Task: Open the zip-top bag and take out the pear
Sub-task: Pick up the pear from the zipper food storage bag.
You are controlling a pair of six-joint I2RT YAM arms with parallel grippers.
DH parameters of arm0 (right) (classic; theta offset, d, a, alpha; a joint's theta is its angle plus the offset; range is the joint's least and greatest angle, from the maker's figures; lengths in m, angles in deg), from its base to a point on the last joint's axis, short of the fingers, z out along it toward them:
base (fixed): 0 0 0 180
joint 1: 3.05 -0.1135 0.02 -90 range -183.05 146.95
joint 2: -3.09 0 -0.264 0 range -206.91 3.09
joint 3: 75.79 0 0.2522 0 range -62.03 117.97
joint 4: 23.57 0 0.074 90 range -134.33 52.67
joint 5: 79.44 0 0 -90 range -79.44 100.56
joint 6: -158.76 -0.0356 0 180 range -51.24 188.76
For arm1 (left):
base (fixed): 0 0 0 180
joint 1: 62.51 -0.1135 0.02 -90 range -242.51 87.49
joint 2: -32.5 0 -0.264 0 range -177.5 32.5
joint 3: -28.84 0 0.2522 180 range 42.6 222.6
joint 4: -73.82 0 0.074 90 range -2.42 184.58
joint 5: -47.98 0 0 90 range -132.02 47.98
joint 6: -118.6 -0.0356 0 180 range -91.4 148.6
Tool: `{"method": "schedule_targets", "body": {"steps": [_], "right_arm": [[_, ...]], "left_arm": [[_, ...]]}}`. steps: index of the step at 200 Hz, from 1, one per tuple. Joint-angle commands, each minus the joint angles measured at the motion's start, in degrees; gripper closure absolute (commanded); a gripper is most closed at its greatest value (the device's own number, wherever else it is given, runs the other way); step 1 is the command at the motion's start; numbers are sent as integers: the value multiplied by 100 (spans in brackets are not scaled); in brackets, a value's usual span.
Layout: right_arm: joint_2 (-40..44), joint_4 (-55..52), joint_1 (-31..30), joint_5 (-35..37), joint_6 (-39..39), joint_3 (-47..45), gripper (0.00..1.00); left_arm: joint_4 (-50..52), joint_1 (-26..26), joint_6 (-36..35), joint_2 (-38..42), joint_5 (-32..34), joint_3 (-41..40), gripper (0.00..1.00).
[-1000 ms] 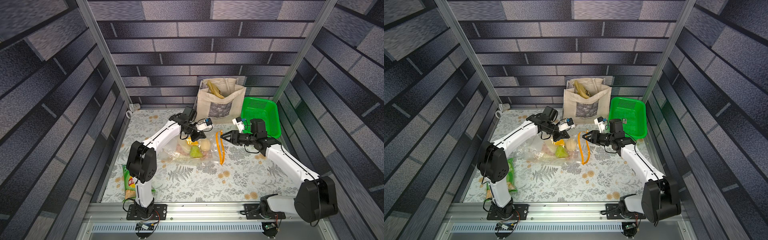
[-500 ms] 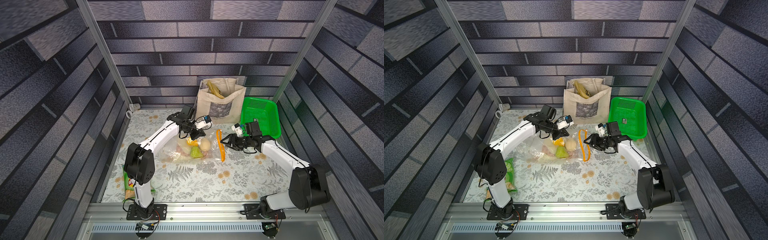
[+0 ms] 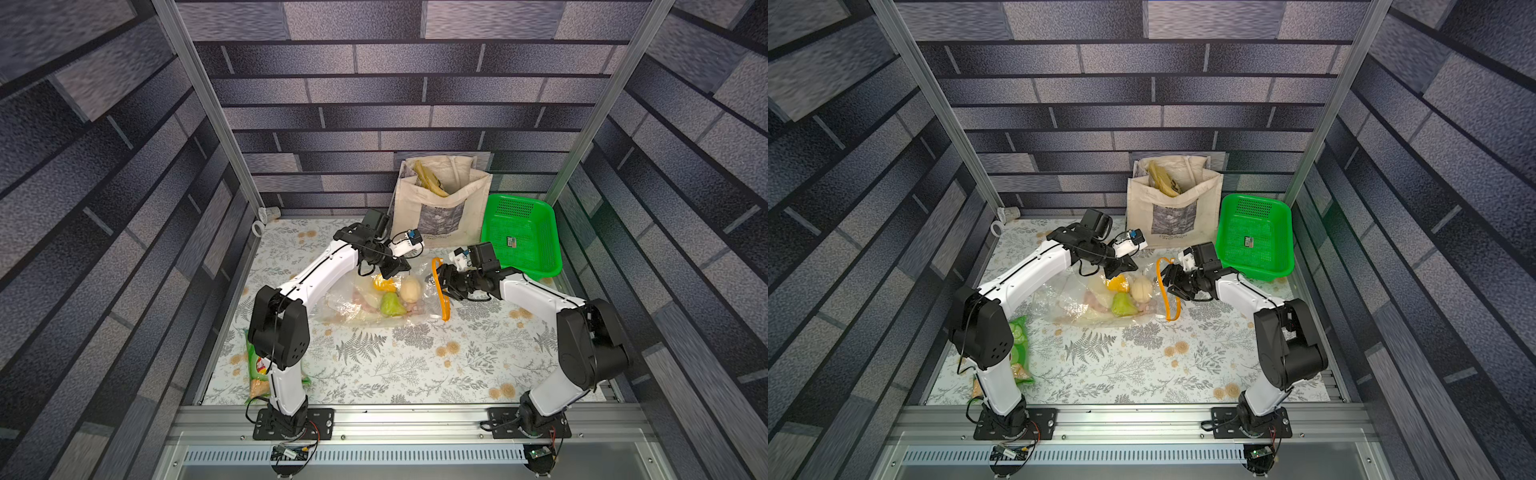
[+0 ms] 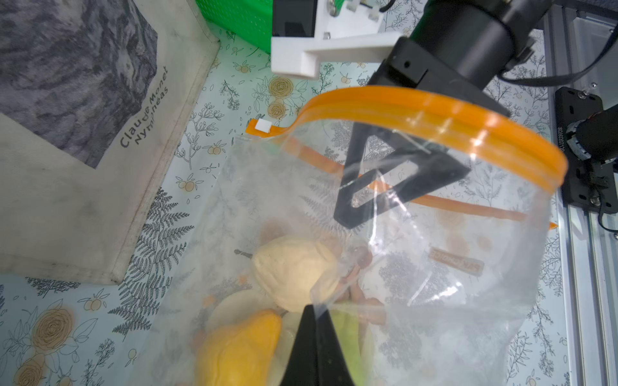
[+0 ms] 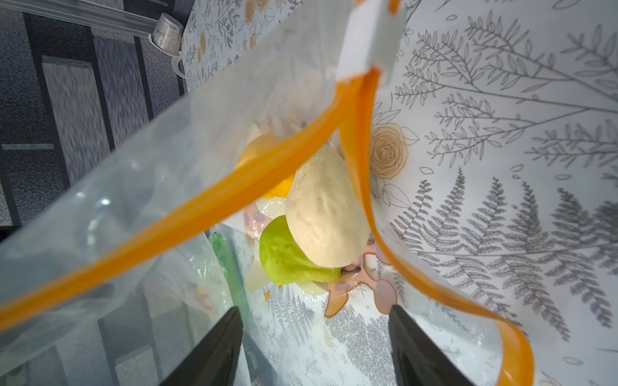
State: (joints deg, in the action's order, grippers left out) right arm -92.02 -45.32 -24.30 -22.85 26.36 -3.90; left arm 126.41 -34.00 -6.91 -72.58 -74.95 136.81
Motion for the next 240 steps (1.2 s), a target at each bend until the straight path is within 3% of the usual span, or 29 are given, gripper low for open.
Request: {"method": "schedule_targets", "body": {"steps": [1, 112, 240], "right_arm": [[-287, 561, -174, 149, -385, -47, 29], [-1023, 800, -641, 830, -982, 241, 28], [-1975, 1838, -932, 515, -1471, 633, 27]], "left_arm": [[124, -12, 149, 40, -38, 186, 100], [114, 145, 249, 0, 202, 77, 100], [31, 15, 473, -214, 557, -99, 100]]}}
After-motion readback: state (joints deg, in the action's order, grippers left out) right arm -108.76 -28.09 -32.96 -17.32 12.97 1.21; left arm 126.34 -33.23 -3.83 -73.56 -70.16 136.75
